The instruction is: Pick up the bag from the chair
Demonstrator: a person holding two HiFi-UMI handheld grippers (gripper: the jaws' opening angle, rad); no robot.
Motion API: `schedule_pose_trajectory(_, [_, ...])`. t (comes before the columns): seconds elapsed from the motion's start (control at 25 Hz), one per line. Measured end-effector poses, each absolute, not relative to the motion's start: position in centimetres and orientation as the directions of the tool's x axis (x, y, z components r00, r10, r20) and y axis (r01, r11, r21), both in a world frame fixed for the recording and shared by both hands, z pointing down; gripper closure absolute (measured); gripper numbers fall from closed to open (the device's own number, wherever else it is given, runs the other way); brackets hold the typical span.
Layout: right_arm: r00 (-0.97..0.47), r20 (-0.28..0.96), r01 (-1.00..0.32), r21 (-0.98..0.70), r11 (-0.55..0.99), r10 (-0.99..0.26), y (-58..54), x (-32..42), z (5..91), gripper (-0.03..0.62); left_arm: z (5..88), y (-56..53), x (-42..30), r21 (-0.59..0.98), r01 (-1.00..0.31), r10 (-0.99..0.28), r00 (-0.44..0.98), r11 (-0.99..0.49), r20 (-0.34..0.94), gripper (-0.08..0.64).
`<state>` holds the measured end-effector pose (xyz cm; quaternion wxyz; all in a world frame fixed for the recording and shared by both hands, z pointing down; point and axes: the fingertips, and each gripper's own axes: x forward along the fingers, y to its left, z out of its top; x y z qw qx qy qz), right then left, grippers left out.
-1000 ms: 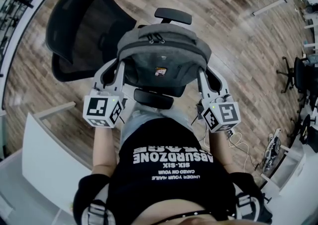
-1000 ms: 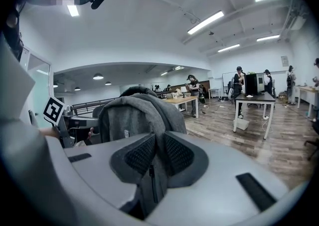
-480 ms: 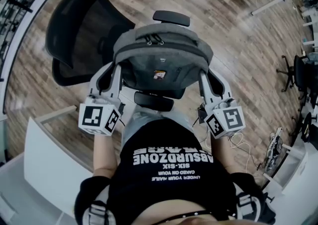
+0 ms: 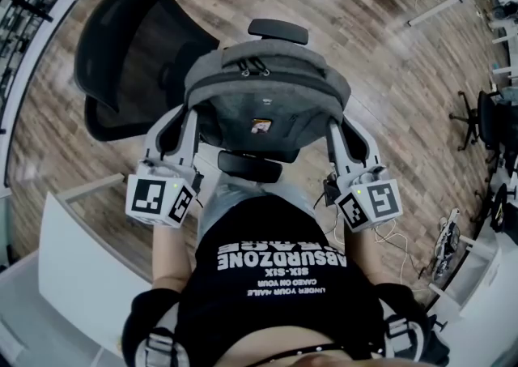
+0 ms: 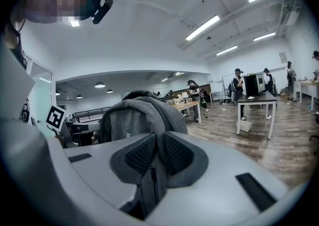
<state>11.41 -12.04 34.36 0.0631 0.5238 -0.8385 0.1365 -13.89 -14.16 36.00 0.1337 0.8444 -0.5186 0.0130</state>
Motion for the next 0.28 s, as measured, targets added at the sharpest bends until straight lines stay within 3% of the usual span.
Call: schedule_pose_trajectory(0.28, [-0.435,0.259,-0.899,-0.172,0.402,-0.862,-11.89,11.61,34.84,0.529,36.30,-13.95,-13.67,0.203,-0.881,-0.872,0.461,-0.427,0.168,0.514])
